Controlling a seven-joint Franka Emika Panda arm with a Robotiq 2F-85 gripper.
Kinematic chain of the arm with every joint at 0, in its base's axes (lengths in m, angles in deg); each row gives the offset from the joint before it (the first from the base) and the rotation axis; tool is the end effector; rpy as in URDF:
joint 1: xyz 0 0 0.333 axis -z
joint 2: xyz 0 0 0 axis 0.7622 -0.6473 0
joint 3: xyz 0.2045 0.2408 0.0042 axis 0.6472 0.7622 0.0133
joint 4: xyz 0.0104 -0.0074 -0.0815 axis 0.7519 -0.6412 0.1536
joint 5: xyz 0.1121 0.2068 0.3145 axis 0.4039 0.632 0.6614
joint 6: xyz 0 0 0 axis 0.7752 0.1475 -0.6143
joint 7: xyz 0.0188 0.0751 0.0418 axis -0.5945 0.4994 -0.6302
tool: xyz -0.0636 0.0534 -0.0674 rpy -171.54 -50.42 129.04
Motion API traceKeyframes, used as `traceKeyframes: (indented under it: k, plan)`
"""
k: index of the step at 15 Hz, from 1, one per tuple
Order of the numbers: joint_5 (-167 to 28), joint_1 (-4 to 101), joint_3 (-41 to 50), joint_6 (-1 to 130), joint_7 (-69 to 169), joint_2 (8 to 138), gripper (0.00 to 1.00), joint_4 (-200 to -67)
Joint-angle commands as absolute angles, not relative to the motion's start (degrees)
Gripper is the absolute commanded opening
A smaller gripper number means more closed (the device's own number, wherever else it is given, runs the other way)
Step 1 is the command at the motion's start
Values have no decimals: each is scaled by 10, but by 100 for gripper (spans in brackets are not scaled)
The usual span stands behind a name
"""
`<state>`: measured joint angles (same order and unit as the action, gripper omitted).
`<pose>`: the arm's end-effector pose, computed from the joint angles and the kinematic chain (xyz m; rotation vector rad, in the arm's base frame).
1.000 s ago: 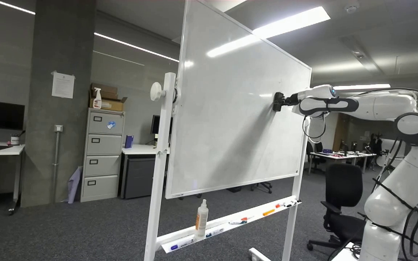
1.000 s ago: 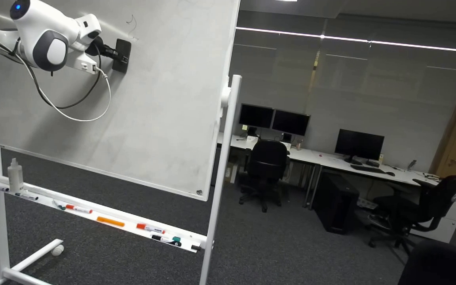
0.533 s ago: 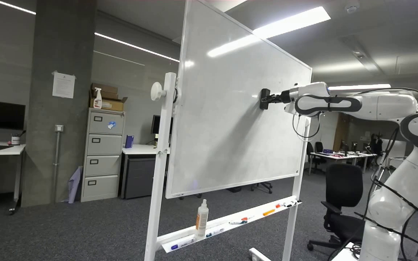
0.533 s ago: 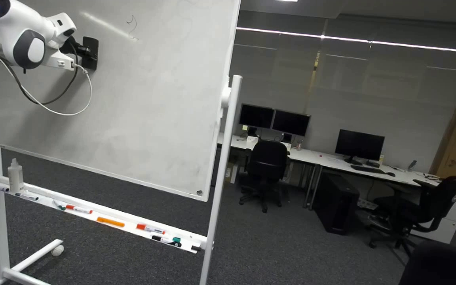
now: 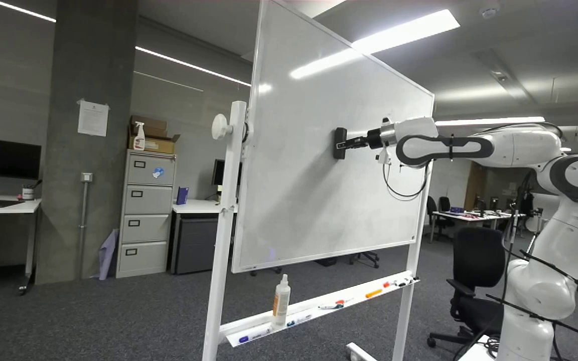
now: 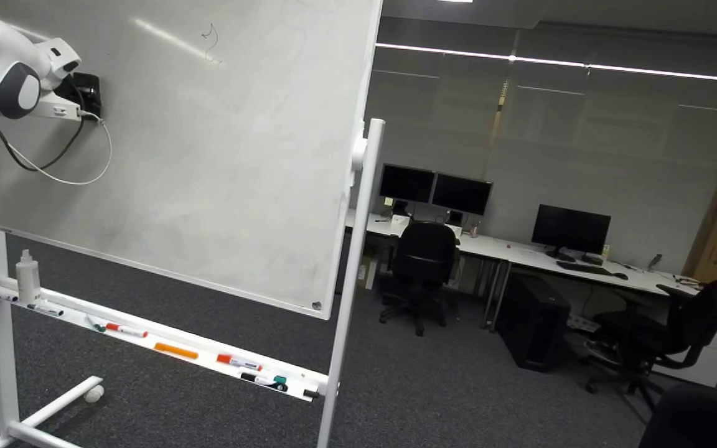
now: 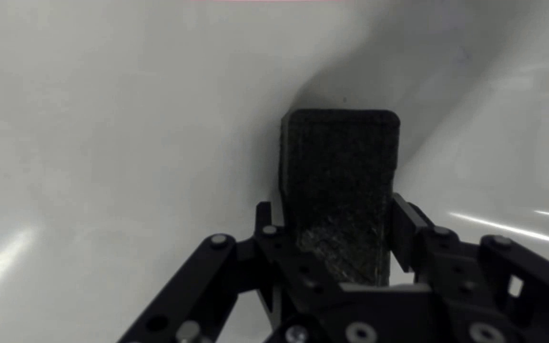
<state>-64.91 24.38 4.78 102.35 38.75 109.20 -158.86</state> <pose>0.4585 0.1671 0.7448 -2.2933 -0.5155 -1.7699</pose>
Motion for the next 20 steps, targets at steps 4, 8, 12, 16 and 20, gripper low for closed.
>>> traceKeyframes:
  k: [4,8,12,16,20]
  plan:
    - [-650,262,25,1050,392,1021,30,-1523]
    - [-653,279,24,1052,415,1029,30,-1513]
    - [-645,332,61,1056,439,1032,30,-1494]
    - [-682,386,96,1057,491,1031,30,-1462]
    - [-719,467,135,1053,562,1034,30,-1436]
